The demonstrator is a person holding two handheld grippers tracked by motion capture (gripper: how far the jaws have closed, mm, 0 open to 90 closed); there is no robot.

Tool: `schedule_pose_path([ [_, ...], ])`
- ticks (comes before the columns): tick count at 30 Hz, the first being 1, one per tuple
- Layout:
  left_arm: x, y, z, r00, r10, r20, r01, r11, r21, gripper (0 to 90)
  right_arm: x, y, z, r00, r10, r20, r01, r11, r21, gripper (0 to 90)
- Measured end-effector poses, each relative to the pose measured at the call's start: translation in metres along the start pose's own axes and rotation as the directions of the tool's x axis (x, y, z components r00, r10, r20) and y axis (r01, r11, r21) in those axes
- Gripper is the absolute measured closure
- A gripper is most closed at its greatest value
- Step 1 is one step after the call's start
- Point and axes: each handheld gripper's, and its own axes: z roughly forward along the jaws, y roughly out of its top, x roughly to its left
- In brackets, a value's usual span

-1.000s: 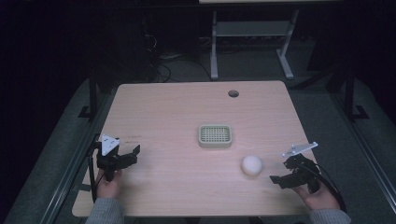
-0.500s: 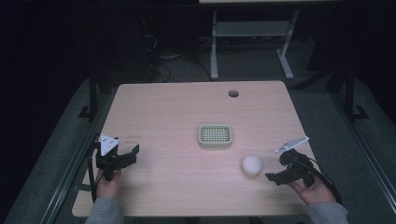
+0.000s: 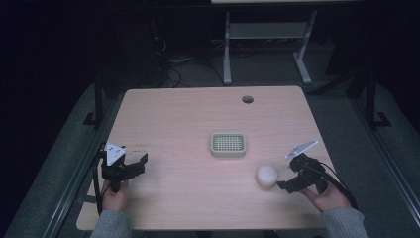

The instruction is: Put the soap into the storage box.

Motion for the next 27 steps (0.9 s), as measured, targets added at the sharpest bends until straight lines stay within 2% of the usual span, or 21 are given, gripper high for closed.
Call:
schedule_pose_path([
  [27, 0.001, 0.0, -0.001, 1.0, -0.001, -0.004, 0.001, 1.0, 0.0, 14.8, 0.006, 0.026, 0.009, 0.9981, -0.058, -0.02, 0.059, 0.997, 0.043, 20.5],
])
